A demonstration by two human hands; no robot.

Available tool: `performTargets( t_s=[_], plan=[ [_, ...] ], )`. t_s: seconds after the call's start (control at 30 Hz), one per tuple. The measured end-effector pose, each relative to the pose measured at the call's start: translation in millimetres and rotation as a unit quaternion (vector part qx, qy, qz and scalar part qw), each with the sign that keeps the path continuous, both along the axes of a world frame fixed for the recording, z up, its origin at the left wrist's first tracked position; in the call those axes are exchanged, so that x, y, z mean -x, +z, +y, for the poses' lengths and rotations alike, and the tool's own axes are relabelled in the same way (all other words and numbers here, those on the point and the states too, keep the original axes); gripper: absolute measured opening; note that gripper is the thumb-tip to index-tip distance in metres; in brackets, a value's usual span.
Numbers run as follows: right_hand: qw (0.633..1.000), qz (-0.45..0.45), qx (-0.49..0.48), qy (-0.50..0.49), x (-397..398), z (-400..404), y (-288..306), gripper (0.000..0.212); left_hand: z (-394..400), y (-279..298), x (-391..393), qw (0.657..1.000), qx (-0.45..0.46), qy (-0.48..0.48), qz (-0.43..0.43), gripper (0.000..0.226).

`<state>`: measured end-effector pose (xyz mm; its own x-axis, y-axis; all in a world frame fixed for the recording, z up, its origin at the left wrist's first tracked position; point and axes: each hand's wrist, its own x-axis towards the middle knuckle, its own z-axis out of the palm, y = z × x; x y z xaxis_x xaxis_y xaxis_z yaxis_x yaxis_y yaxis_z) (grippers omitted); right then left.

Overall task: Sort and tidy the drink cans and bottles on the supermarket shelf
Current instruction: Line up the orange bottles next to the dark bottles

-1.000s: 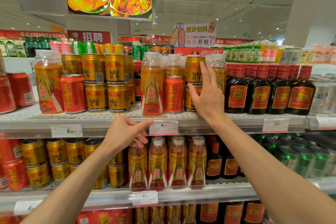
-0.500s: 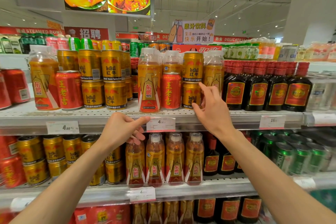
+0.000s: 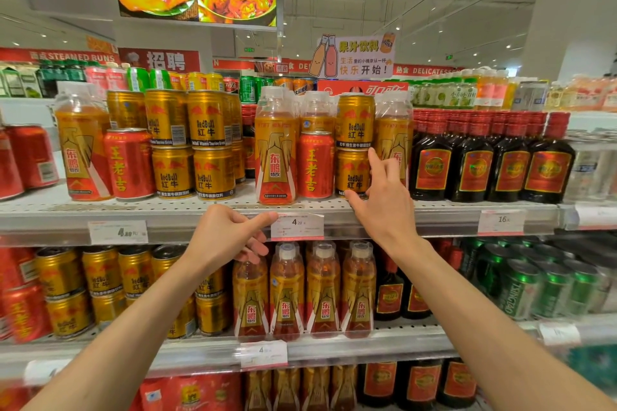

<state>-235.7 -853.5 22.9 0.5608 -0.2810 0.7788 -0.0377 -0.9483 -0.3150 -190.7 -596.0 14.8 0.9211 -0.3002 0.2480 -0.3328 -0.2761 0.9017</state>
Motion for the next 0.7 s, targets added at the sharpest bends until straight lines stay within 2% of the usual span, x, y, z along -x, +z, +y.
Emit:
performTargets(
  t_s=[0.17,0.27,0.47,0.7],
  plan=[
    [0.999,-0.033,0.007,0.02,7,-2,-2,0.071,1,-1,-1,1.0,-0.004,0.0,-0.006,0.053],
    [0.996,-0.088,-0.011,-0.018,13,-11,1,0.062,0,-1,-2,1.0,0.003,0.003,-0.002,0.054],
    [0.991,-0.074,-0.045,-0.099,9,-24,4,0.073,-1,-2,-2,1.0,0.017,0.003,0.008,0.055],
    [0.991,-0.078,-0.065,-0.084,4,-25,5,0.072,-1,-3,-2,1.0,0.012,0.003,-0.001,0.053]
  ],
)
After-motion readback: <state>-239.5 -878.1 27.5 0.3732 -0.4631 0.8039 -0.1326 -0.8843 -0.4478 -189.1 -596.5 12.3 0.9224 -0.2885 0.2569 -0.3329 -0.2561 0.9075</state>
